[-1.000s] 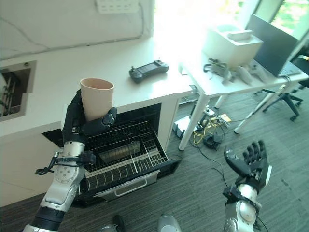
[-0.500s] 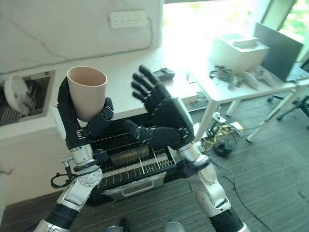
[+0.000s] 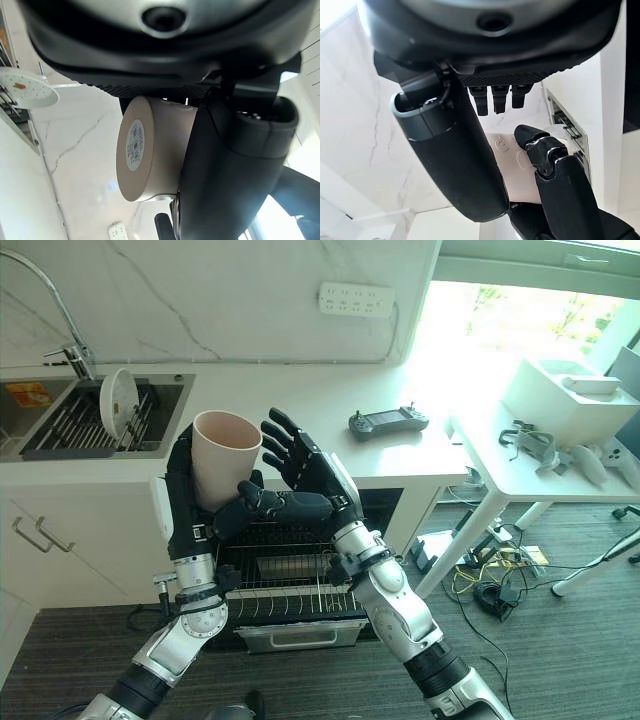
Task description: Place the dishes in the dishwasher.
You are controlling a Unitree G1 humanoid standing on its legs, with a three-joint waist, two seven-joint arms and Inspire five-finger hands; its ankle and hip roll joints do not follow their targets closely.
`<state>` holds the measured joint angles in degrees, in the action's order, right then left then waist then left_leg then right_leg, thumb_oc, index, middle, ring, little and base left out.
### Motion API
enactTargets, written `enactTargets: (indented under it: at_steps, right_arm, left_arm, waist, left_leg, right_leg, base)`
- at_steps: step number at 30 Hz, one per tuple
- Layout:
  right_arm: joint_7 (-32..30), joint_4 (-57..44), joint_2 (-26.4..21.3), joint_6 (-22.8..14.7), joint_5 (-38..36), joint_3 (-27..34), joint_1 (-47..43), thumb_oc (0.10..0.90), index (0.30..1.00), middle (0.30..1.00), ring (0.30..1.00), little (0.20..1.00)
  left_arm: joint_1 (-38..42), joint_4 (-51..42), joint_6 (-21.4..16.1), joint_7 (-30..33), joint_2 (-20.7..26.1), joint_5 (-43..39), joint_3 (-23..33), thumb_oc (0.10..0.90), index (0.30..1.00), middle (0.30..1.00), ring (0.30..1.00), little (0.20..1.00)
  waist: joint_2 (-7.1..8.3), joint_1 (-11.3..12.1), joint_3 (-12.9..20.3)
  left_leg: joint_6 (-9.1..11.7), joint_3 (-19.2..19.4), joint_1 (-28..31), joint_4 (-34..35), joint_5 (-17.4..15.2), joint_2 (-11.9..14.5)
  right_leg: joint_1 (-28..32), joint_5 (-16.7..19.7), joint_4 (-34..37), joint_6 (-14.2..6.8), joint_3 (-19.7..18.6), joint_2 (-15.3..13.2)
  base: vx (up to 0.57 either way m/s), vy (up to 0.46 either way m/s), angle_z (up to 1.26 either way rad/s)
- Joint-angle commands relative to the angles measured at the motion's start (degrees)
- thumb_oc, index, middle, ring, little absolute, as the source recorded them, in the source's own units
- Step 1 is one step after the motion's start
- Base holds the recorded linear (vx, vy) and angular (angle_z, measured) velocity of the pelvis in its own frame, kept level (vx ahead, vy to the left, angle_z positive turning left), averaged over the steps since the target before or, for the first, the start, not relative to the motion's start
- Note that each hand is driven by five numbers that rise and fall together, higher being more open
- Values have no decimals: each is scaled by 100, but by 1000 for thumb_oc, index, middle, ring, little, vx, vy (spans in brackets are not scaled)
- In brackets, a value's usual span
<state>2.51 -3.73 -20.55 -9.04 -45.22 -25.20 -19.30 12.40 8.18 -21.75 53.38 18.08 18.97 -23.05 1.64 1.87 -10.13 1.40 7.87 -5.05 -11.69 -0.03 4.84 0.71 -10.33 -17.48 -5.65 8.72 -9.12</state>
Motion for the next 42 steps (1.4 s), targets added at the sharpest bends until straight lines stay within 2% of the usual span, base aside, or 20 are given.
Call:
enactTargets:
  at_steps: [1, 3, 11, 12, 19, 22, 26, 33, 34, 35, 36, 37, 42]
  right_arm:
    - [69, -469, 219, -364, -229, 279, -670, 800, 900, 900, 900, 900]
    - [-10, -496, 221, -148, -318, 259, -764, 800, 900, 900, 900, 900]
    - [27, -408, 241, -65, -527, 207, -800, 800, 900, 900, 900, 900]
    - [145, -375, 302, 73, -621, 118, -885, 800, 900, 900, 900, 900]
    - [63, -391, 363, 163, -649, 3, -1072, 800, 900, 900, 900, 900]
    - [46, -280, 414, 144, -747, -114, -1227, 800, 900, 900, 900, 900]
    - [-4, -351, 409, 197, -853, -218, -1396, 800, 900, 900, 900, 900]
    - [-202, -359, 475, 288, -1034, -218, -1546, 800, 900, 900, 900, 900]
    - [-248, -335, 494, 254, -1062, -227, -1558, 580, 571, 571, 571, 571]
    - [-287, -324, 514, 240, -1069, -232, -1562, 555, 533, 533, 533, 533]
    - [-300, -322, 519, 233, -1072, -230, -1559, 460, 389, 389, 389, 389]
    - [-343, -302, 549, 178, -1109, -223, -1556, 400, 300, 300, 300, 300]
    - [-537, -231, 728, -59, -1260, -255, -1590, 400, 300, 300, 300, 300]
  left_arm:
    - [850, -171, -564, 73, 182, 363, -121, 400, 300, 300, 300, 300]
    - [858, -68, -661, 71, 175, 411, -172, 400, 300, 300, 300, 300]
    - [884, -46, -728, -6, 163, 413, -209, 400, 300, 300, 300, 300]
    - [932, -72, -717, -108, 147, 394, -368, 400, 300, 300, 300, 300]
    - [1010, 35, -686, -78, 106, 446, -517, 400, 300, 300, 300, 300]
    - [998, 98, -590, 207, 55, 634, -589, 400, 300, 300, 300, 300]
    - [1138, 339, -442, 157, 65, 517, -695, 400, 300, 300, 300, 300]
    - [1007, 771, -761, 274, -28, 743, -758, 400, 300, 300, 300, 300]
    - [1009, 799, -761, 274, -40, 756, -792, 400, 300, 300, 300, 300]
    - [1011, 804, -761, 267, -41, 757, -808, 400, 300, 300, 300, 300]
    - [1008, 812, -770, 280, -41, 779, -819, 400, 300, 300, 300, 300]
    - [976, 808, -775, 305, -46, 825, -850, 400, 300, 300, 300, 300]
    - [927, 806, -847, 319, -62, 842, -1004, 400, 300, 300, 300, 300]
  waist:
    - [72, -13, 167]
    - [76, -5, 171]
    - [77, 6, 171]
    - [80, 12, 177]
    - [94, 26, 168]
    - [96, 53, 149]
    - [109, 30, 155]
    - [134, 87, 132]
    - [135, 94, 133]
    - [134, 100, 136]
    - [135, 104, 133]
    - [132, 113, 118]
    - [111, 142, 98]
  left_leg:
    - [-55, -121, 445, -550, -1303, 17]
    - [-57, -138, 438, -550, -1297, 14]
    - [-58, -153, 439, -550, -1290, 12]
    - [-69, -166, 438, -550, -1290, 4]
    - [-77, -174, 443, -550, -1288, -6]
    - [-60, -201, 441, -550, -1278, -3]
    - [-74, -174, 448, -550, -1294, 1]
    - [-78, -190, 439, -550, -1298, 3]
    - [-78, -196, 438, -550, -1296, 1]
    - [-79, -203, 430, -550, -1298, -3]
    - [-82, -208, 429, -550, -1300, -7]
    - [-86, -212, 427, -550, -1296, -10]
    - [-100, -218, 426, -550, -1304, -20]
  right_leg:
    - [1, -139, 29, 91, 323, 75]
    - [-8, -127, 29, 92, 312, 76]
    - [-8, -121, 29, 93, 293, 82]
    - [-18, -109, 29, 88, 266, 88]
    - [-26, -88, 29, 83, 234, 91]
    - [-30, -77, 29, 85, 196, 102]
    - [-47, -64, 29, 69, 184, 103]
    - [-51, -54, 29, 78, 179, 95]
    - [-51, -54, 29, 77, 182, 91]
    - [-57, -55, 29, 75, 182, 89]
    - [-58, -54, 29, 75, 185, 88]
    - [-58, -47, 29, 78, 184, 84]
    - [-55, -46, 29, 77, 185, 63]
  base:
    - [0, 0, 0]
    - [0, 0, 0]
    - [0, 0, 0]
    - [0, 0, 0]
    - [0, 0, 0]
    - [0, 0, 0]
    - [0, 0, 0]
    - [0, 0, 0]
    - [0, 0, 0]
    - [0, 0, 0]
    - [0, 0, 0]
    - [0, 0, 0]
    - [4, 0, 1]
